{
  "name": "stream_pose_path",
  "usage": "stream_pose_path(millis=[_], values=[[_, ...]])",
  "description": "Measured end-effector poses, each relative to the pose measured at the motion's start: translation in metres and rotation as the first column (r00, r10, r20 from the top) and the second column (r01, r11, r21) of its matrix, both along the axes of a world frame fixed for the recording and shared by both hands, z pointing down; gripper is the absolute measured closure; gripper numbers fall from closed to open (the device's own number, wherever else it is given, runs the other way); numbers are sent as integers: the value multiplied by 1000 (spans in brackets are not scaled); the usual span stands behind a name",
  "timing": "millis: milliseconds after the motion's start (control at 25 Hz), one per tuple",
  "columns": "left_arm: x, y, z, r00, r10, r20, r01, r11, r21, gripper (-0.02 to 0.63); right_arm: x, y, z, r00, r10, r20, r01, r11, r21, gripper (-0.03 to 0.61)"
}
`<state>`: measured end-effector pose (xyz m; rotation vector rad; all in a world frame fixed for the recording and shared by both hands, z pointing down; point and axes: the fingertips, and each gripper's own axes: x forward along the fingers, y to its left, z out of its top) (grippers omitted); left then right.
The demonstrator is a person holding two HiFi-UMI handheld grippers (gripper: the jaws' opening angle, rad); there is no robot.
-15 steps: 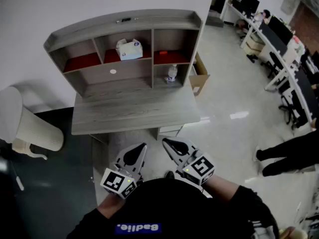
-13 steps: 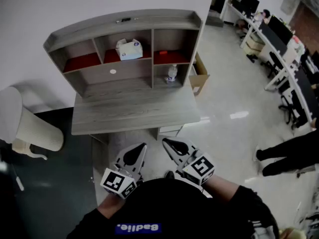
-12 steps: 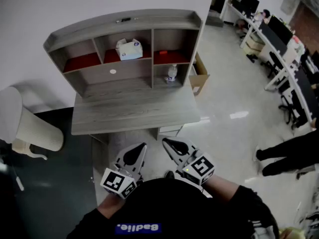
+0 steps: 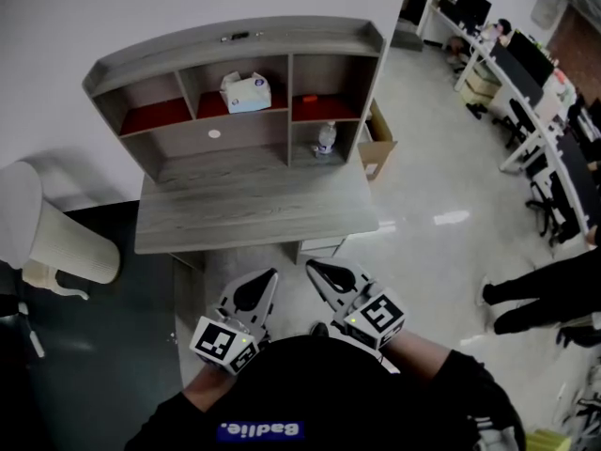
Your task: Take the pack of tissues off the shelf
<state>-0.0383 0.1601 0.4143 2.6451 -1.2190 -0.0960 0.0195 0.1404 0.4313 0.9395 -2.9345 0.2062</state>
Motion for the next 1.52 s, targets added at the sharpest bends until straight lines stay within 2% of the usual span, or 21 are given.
stream_pose_path(millis=[520,960,1280,1520], values=[[15,-1,-8,1000,-14,23,13,1000,6,612,16,1,-10,999,-36,-8,36,999,35,549],[35,-10,-11,991,-124,46,122,992,29,612,52,-10,-1,997,-76,8,76,997,27,549],[21,-31,-4,987,-153,43,152,988,16,612,45,-34,6,997,-81,-6,81,997,14,549],[-7,-78,-6,989,-146,37,144,989,37,612,27,-74,5,998,-44,-36,44,999,12,549]])
